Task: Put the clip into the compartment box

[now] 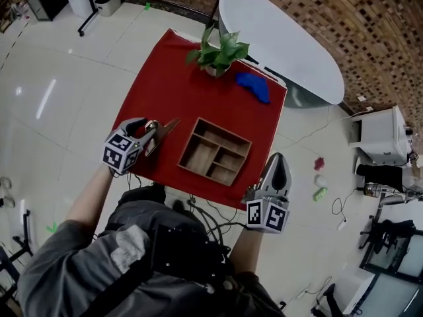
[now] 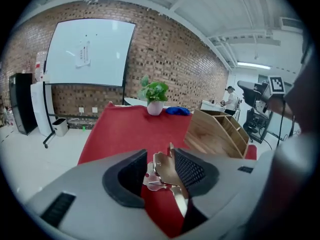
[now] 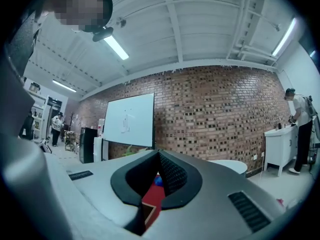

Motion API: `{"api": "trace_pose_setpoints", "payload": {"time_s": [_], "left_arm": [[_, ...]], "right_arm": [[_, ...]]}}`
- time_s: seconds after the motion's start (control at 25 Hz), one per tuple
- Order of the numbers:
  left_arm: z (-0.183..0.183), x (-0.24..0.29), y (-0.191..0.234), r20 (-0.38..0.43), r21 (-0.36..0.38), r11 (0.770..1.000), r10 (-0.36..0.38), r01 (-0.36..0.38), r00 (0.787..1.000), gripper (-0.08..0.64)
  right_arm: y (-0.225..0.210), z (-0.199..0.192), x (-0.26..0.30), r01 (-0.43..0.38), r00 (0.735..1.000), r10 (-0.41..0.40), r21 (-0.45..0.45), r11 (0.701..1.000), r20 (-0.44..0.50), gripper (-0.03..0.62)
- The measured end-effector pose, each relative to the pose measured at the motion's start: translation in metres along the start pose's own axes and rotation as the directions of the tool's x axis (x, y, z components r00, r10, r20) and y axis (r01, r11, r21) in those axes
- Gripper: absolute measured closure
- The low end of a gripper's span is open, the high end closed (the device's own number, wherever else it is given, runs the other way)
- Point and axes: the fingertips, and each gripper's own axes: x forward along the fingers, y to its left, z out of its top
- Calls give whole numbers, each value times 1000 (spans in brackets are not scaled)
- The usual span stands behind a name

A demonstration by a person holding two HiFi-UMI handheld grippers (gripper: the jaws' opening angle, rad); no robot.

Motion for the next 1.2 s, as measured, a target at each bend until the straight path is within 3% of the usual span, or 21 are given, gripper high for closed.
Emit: {"api": "trace_pose_setpoints", "payload": {"time_s": [0.16, 0.36, 0.52, 0.76, 1.0, 1.2], "left_arm": [[-13, 21, 8, -81, -8, 997, -73, 73, 994, 344], [-18, 42, -3, -194, -14, 981, -192, 194, 962, 355], [-17, 45, -8, -208, -20, 972, -233, 234, 950, 400], [-13, 43, -14, -194, -116, 949, -312, 294, 930, 470], [-1, 39, -25, -149, -118, 959, -273, 257, 951, 537], [19, 28, -31, -77, -134, 966, -233, 222, 969, 537]], "right_arm": [[2, -8, 10, 37, 999, -37, 5, 999, -7, 592], [-4, -17, 18, 70, 997, -70, 10, 998, -19, 592], [-5, -21, 15, 93, 996, -92, 22, 995, -19, 592], [-12, -25, 9, 111, 994, -110, 26, 994, -25, 592], [-28, -21, 4, 103, 995, -102, 33, 994, -21, 592], [-38, -10, 1, 61, 998, -61, 18, 998, -11, 592]]}}
